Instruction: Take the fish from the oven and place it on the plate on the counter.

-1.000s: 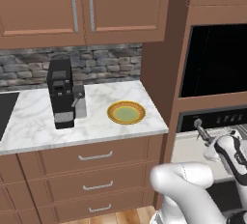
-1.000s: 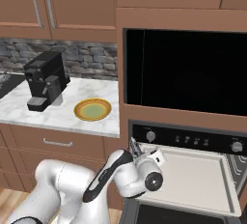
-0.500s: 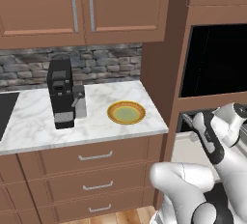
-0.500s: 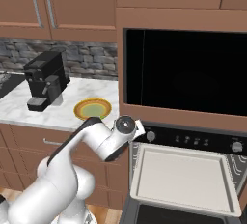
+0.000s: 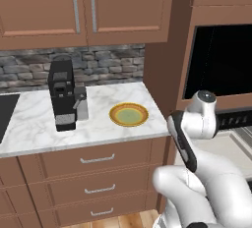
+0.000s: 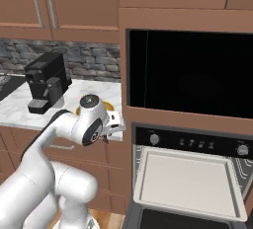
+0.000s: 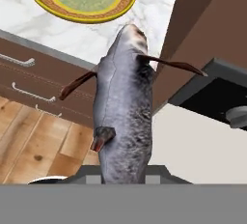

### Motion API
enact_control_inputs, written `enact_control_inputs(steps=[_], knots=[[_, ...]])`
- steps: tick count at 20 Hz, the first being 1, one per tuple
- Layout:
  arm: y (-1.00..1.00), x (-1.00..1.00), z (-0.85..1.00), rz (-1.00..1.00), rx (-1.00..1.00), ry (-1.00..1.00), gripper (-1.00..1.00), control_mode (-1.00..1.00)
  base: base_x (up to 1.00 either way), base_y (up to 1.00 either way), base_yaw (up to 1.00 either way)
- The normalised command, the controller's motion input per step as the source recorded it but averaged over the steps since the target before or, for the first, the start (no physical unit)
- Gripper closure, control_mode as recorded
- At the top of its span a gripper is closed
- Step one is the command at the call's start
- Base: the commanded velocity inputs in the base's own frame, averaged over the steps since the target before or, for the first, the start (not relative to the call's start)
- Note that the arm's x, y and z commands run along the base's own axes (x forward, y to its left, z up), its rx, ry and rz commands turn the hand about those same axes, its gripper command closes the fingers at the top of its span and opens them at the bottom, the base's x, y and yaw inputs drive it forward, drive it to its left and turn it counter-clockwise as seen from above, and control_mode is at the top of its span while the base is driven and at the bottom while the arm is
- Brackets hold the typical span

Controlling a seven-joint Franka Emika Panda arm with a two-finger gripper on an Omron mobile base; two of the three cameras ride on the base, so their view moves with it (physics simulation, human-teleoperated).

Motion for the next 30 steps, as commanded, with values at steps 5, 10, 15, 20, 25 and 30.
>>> enact_control_inputs(steps=[5, 10, 15, 20, 25, 30], knots=[[0.67, 0.50, 0.00, -0.14, -0.03, 0.19, 1.00, -1.00, 0.00, 0.00, 0.00], [0.38, 0.69, 0.13, -0.07, 0.00, 0.12, 1.00, -1.00, 0.00, 0.00, 0.00], [0.16, 0.59, 0.08, -0.03, 0.00, 0.07, 1.00, -1.00, 0.00, 0.00, 0.00], [0.04, 0.56, 0.00, 0.00, 0.00, 0.00, 1.00, -1.00, 0.00, 0.00, 0.00], [0.36, 0.42, -0.04, 0.00, 0.00, 0.00, 1.00, -1.00, 0.00, 0.00, 0.00], [0.51, 0.23, -0.34, 0.00, 0.02, 0.00, 1.00, -1.00, 0.00, 0.00, 0.00]])
